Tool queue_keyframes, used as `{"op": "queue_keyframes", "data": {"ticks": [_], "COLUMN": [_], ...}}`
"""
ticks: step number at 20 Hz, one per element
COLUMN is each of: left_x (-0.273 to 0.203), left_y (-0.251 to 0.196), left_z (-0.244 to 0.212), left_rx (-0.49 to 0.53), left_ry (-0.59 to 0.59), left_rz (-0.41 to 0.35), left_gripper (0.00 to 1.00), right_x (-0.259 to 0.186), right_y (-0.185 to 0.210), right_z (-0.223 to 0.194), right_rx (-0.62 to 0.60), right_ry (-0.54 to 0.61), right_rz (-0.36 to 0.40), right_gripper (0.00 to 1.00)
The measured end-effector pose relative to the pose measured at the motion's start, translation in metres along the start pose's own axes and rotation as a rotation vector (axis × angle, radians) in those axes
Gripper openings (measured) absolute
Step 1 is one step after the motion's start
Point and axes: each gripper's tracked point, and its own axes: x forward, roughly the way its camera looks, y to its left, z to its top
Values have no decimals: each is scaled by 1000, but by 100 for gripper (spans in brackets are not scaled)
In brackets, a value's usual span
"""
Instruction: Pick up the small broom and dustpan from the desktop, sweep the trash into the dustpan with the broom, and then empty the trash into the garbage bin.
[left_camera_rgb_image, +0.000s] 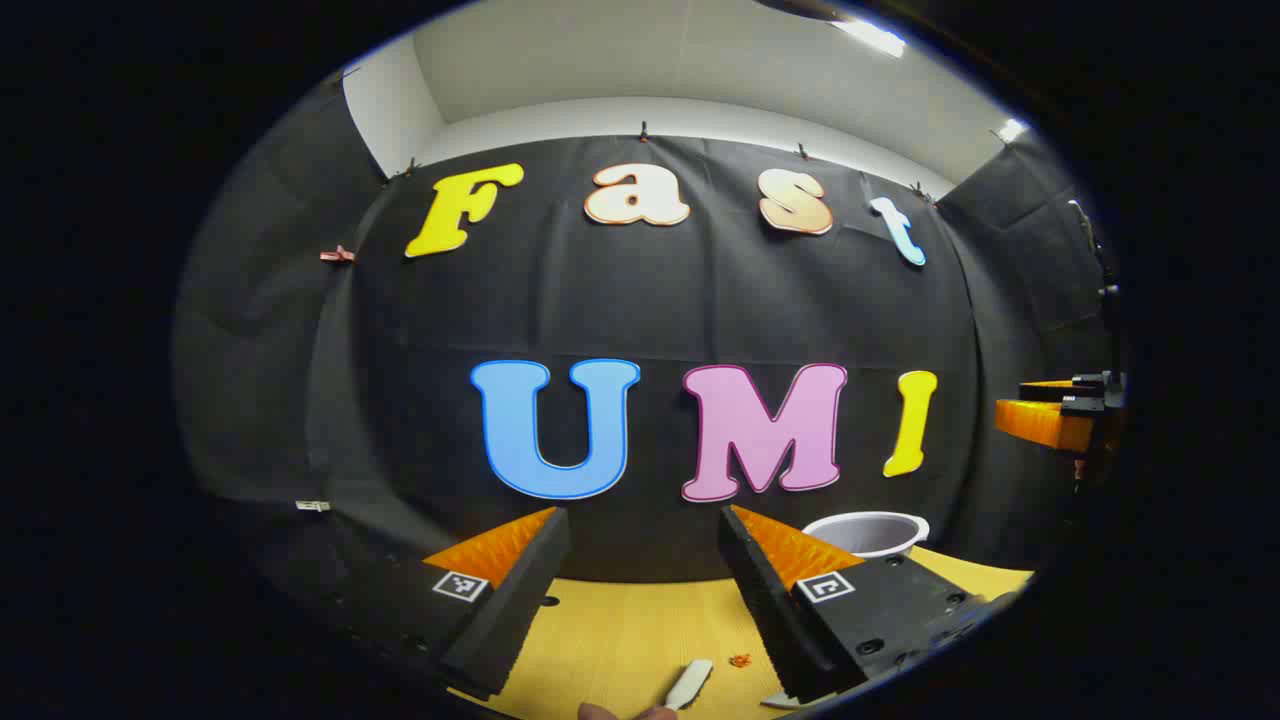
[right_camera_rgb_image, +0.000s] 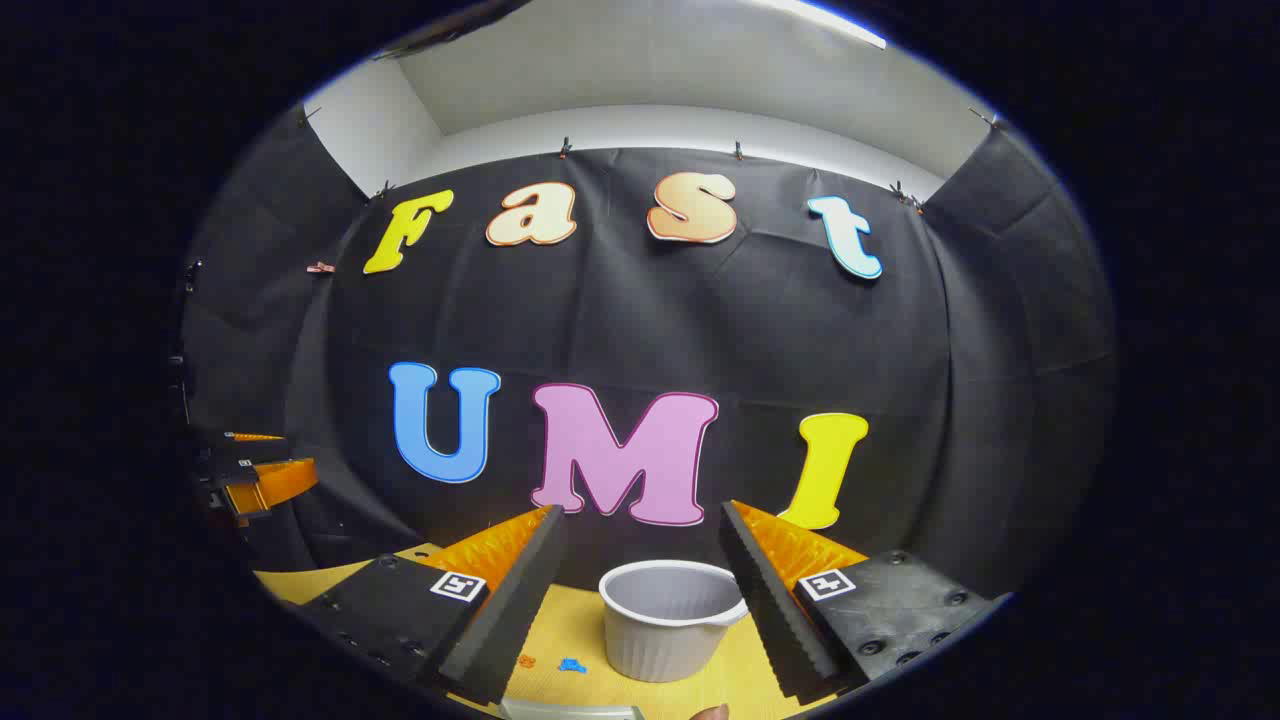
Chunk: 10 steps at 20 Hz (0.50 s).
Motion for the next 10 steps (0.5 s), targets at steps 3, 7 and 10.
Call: {"op": "queue_keyframes", "data": {"ticks": [3,7,10], "left_x": [5,15,22], "left_y": [-4,-5,-16], "left_z": [-4,-10,-13], "left_rx": [0,-9,-14], "left_ry": [12,25,37], "left_rz": [-61,-91,-118], "left_gripper": [96,96,96], "right_x": [-5,-4,0], "right_y": [8,14,13], "right_z": [-1,-4,-10], "right_rx": [-8,-8,-1], "right_ry": [14,47,69], "right_rz": [-17,-12,6], "right_gripper": [97,97,97]}}
